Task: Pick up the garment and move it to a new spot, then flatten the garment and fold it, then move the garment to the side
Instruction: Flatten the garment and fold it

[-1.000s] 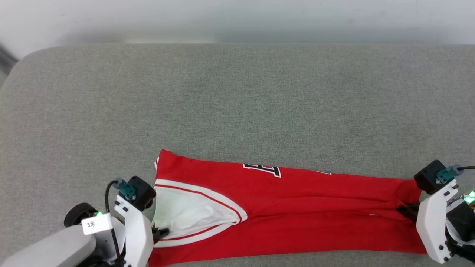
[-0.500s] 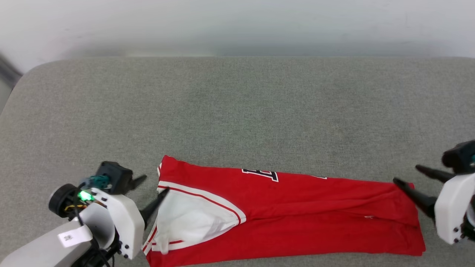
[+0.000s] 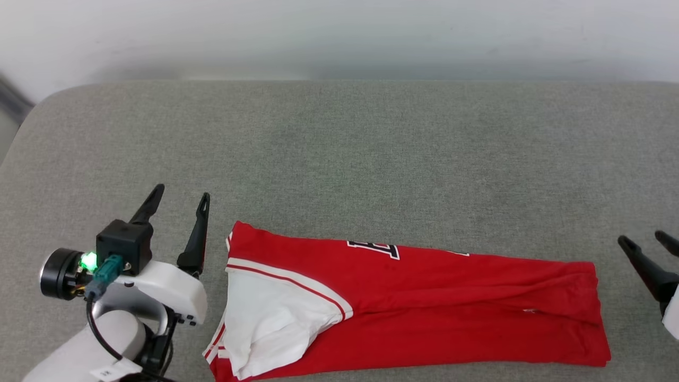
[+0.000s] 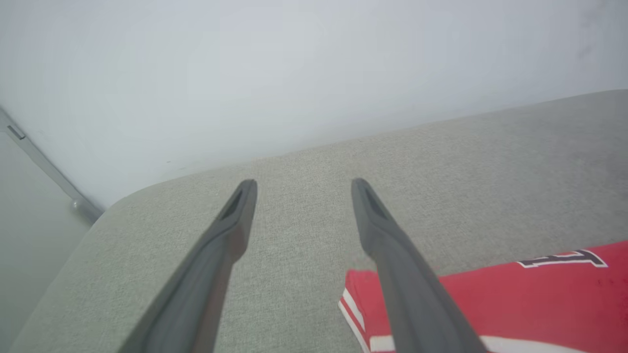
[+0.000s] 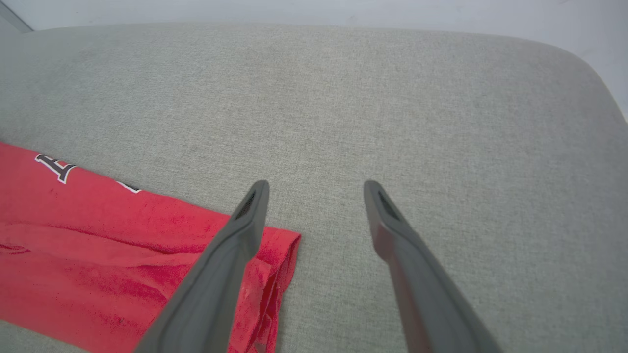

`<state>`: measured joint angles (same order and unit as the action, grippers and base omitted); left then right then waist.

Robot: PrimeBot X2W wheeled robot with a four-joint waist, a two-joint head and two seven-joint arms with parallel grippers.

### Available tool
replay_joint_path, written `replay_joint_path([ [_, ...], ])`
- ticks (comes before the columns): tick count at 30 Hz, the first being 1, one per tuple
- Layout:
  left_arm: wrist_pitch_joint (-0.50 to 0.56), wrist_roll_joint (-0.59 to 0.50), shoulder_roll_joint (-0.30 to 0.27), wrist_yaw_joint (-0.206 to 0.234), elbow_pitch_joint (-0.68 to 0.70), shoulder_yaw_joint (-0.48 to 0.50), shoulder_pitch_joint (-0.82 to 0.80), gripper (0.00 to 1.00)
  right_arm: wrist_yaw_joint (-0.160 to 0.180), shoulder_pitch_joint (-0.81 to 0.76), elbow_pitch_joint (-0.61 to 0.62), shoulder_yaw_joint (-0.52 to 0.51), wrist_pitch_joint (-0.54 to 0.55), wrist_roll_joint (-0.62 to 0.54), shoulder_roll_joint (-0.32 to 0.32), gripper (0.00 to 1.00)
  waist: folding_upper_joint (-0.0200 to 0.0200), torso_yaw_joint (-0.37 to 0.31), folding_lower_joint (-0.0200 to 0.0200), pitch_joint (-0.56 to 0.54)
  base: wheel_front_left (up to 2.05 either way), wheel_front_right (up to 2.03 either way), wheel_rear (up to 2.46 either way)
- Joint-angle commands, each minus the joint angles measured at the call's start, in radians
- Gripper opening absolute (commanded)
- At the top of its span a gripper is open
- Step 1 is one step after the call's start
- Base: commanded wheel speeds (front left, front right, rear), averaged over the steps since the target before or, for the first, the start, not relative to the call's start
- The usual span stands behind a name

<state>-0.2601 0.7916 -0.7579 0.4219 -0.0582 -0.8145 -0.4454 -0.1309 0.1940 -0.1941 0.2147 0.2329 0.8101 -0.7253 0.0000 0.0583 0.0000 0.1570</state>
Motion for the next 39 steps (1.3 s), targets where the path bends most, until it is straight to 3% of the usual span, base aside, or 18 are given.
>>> replay_joint_path([
  [1, -0.006, -0.026, 0.017, 0.011, 0.005, 0.023, 0.032, 1.0, 0.0, -0.022, -0.01, -0.007, 0.008, 0.001, 0.015, 1.0, 0.0, 0.004, 0.0, 0.005, 0.0, 0.0, 0.0],
  [9, -0.006, -0.249, 0.176, 0.011, 0.044, 0.27, 0.19, 1.0, 0.0, -0.079, -0.059, 0.001, 0.071, 0.034, 0.091, 1.0, 0.0, 0.019, 0.0, 0.03, 0.0, 0.0, 0.0],
  [19, -0.006, -0.455, 0.352, -0.084, 0.039, 0.462, 0.308, 1.0, 0.0, -0.121, -0.101, 0.103, 0.164, 0.131, 0.173, 1.0, 0.0, 0.029, 0.0, 0.044, 0.0, 0.0, 0.0],
  [24, -0.006, -0.542, 0.427, -0.124, 0.042, 0.539, 0.339, 1.0, 0.0, -0.114, -0.122, 0.139, 0.181, 0.163, 0.177, 1.0, 0.0, 0.032, 0.0, 0.046, 0.0, 0.0, 0.0],
  [25, -0.006, -0.558, 0.443, -0.13, 0.045, 0.557, 0.342, 1.0, 0.0, -0.111, -0.126, 0.144, 0.179, 0.166, 0.176, 0.18, 0.0, 0.032, 0.0, 0.046, 0.0, 0.0, 0.0],
  [26, -0.006, -0.575, 0.454, -0.135, 0.048, 0.57, 0.347, 1.0, 0.0, -0.107, -0.129, 0.148, 0.177, 0.173, 0.176, 0.0, 0.0, 0.032, 0.0, 0.045, 0.0, 0.0, 0.0],
  [32, -0.006, -0.654, 0.514, -0.177, 0.056, 0.637, 0.382, 1.0, 0.001, -0.081, -0.122, 0.145, 0.167, 0.203, 0.148, 0.0, 0.0, 0.032, 0.0, 0.036, 0.0, 0.0, 0.0],
  [39, -0.006, -0.721, 0.56, -0.213, 0.06, 0.665, 0.415, 1.0, 0.001, -0.077, -0.128, 0.094, 0.133, 0.226, 0.072, 0.0, 0.0, 0.034, 0.0, 0.015, 0.0, 0.0, 0.0],
])
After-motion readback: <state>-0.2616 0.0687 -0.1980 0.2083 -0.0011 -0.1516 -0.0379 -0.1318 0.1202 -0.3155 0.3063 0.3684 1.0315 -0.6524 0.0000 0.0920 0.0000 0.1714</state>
